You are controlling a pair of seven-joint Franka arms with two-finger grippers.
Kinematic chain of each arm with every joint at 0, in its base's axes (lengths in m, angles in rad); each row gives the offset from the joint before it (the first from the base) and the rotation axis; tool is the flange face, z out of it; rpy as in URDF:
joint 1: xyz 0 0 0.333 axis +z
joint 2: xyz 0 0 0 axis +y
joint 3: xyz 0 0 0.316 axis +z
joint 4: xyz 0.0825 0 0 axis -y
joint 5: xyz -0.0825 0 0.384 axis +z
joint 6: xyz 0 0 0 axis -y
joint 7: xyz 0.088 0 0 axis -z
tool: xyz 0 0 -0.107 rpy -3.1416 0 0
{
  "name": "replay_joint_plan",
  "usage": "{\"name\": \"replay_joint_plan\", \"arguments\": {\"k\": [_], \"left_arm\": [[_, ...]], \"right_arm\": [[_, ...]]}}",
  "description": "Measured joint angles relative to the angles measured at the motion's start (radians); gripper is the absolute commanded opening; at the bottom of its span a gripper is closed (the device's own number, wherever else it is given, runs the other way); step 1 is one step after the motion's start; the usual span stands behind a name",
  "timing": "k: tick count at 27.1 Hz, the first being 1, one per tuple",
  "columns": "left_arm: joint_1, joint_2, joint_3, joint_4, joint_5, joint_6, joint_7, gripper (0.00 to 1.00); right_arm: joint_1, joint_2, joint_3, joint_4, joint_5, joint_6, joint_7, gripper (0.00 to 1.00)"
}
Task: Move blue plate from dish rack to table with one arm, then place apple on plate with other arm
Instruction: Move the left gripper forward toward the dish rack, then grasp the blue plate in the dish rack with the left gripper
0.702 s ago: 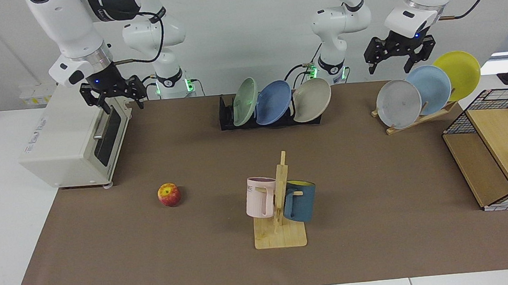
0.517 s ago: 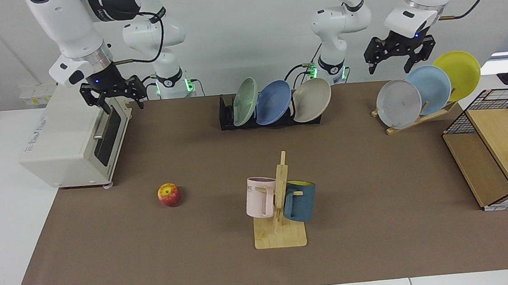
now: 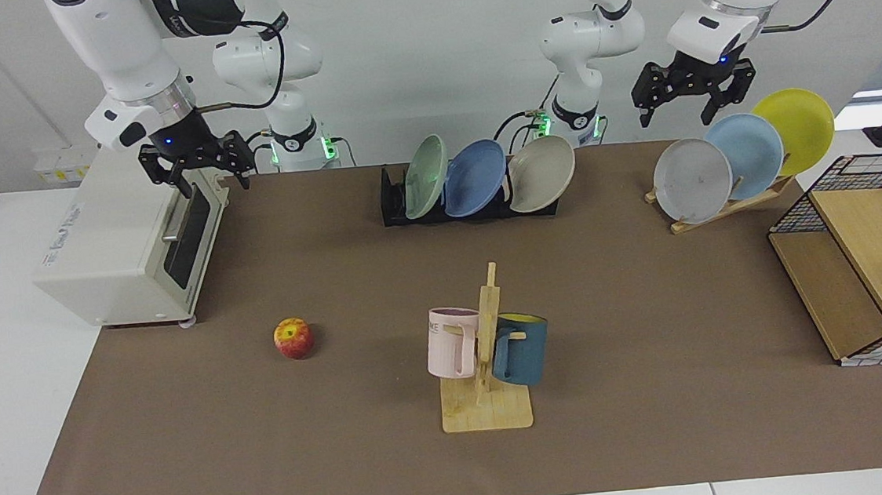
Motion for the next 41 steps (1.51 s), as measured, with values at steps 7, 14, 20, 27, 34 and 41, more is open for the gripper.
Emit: {"name": "replay_joint_plan", "arguments": {"k": [7, 14, 20, 27, 34, 41], "left_arm": [[-0.002, -0.009, -0.010, -0.002, 0.000, -0.001, 0.000, 1.00], [-0.002, -0.027, -0.011, -0.029, -0.004, -0.001, 0.000, 1.00], [-0.002, -0.062, -0.011, -0.089, -0.009, 0.002, 0.000, 1.00], [-0.003, -0.118, -0.026, -0.183, -0.029, 0.070, 0.000, 1.00], [-0.004, -0.170, -0.098, -0.362, -0.159, 0.168, -0.002, 1.00], [-0.003, -0.226, -0.229, -0.597, -0.238, 0.363, -0.022, 1.00]], "right_arm": [[0.000, 0.000, 0.000, 0.000, 0.000, 0.000, 0.000, 1.00], [0.000, 0.000, 0.000, 0.000, 0.000, 0.000, 0.000, 1.00], [0.000, 0.000, 0.000, 0.000, 0.000, 0.000, 0.000, 1.00], [0.000, 0.000, 0.000, 0.000, 0.000, 0.000, 0.000, 1.00], [0.000, 0.000, 0.000, 0.000, 0.000, 0.000, 0.000, 1.00], [0.000, 0.000, 0.000, 0.000, 0.000, 0.000, 0.000, 1.00]]}}
